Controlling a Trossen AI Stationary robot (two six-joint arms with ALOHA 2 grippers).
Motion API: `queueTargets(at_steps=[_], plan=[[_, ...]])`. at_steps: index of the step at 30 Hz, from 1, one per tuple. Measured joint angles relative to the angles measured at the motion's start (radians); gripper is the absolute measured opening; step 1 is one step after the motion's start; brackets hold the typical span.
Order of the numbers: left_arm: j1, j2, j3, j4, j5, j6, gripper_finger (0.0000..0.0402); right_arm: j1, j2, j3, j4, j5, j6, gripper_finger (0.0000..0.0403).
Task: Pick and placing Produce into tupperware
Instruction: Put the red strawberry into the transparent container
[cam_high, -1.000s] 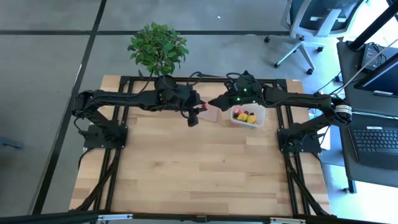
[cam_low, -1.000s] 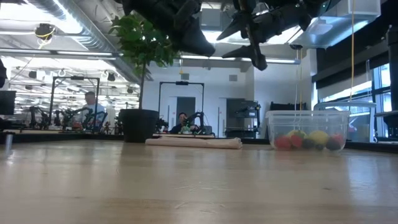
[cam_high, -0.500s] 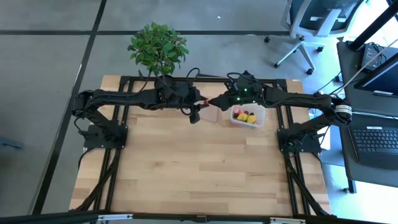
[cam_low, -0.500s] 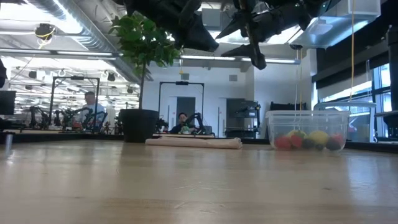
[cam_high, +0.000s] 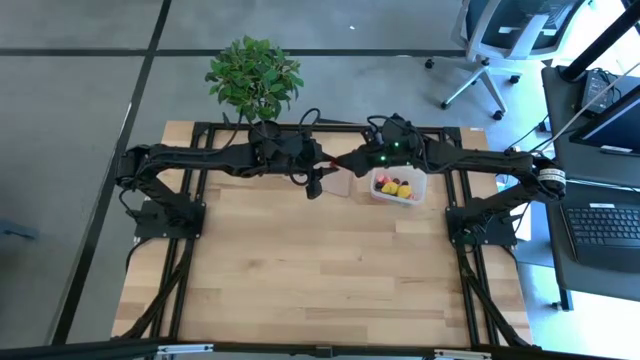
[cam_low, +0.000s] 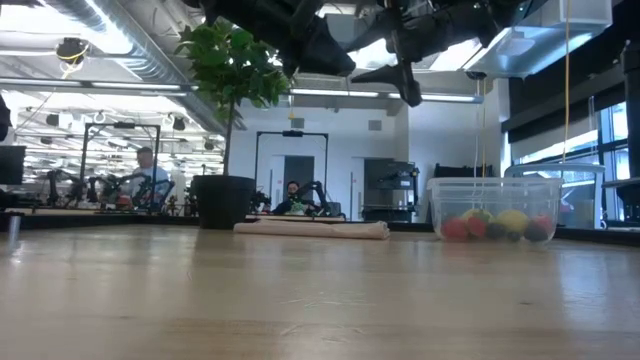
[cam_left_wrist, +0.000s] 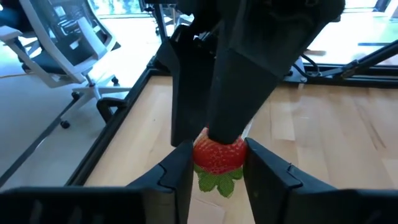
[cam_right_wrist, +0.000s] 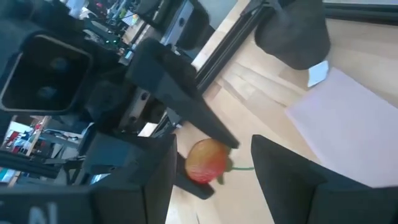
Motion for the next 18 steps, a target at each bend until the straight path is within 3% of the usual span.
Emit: queueTargets(at_steps=[10, 18], plan=[[-0.001, 0.0, 0.0, 0.041, -0.005, 0.016, 0.013, 0.016, 0.0, 0.0, 0.016, 0.0, 0.001, 0.0209], [-0.001, 0.0, 0.0, 0.049, -0.004, 0.017, 0.0109, 0.015, 0.0, 0.0, 0.031, -0.002, -0.003, 0.0209]])
